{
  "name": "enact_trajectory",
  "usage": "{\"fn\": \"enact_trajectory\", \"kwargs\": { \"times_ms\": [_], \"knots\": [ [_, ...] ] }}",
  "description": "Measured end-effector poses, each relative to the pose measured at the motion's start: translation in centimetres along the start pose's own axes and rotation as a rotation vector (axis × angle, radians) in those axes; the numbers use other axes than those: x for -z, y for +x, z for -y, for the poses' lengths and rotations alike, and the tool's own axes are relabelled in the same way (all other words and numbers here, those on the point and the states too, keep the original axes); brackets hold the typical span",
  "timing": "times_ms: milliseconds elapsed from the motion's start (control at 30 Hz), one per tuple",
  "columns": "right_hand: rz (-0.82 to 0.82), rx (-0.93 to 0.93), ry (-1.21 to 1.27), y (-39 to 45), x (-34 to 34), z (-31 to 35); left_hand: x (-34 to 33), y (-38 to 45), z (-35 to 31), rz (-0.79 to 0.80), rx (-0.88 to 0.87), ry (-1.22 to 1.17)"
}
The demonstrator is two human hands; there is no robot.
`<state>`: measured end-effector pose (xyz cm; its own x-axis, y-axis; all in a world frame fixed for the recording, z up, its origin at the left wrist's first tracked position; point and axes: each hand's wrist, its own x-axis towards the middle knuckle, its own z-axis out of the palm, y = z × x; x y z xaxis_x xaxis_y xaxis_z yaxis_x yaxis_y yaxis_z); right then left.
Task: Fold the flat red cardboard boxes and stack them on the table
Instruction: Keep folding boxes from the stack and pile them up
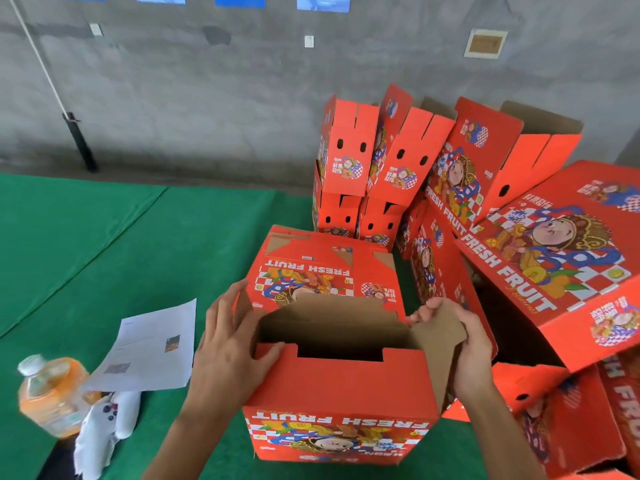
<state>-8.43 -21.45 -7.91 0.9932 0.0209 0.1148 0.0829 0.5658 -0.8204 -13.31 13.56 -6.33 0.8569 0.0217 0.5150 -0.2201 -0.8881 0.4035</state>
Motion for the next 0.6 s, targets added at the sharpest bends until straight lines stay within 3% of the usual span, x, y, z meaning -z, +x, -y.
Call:
{"fn": "enact_trajectory", "kwargs": {
  "times_ms": [67, 233, 400, 600],
  "knots": [
    [0.013, 0.064, -0.098, -0.1, 0.1, -0.3, -0.2, 0.0, -0.6, 0.092, 0.017, 0.037],
    [0.09, 0.057, -0.572, -0.9, -0.7, -1.2, -1.9, -0.8, -2.4, 0.192, -0.189, -0.018],
    [0.143, 0.014, -0.725, -2.0, -1.9, -0.9, -2.2, -1.2, -1.6, 0.179, -0.2, -0.193],
    [0.082, 0.093, -0.837, -1.4, -3.7, -0.4, -2.5, -1.3, -2.2, 0.155, -0.15, -0.034]
  ]
}}
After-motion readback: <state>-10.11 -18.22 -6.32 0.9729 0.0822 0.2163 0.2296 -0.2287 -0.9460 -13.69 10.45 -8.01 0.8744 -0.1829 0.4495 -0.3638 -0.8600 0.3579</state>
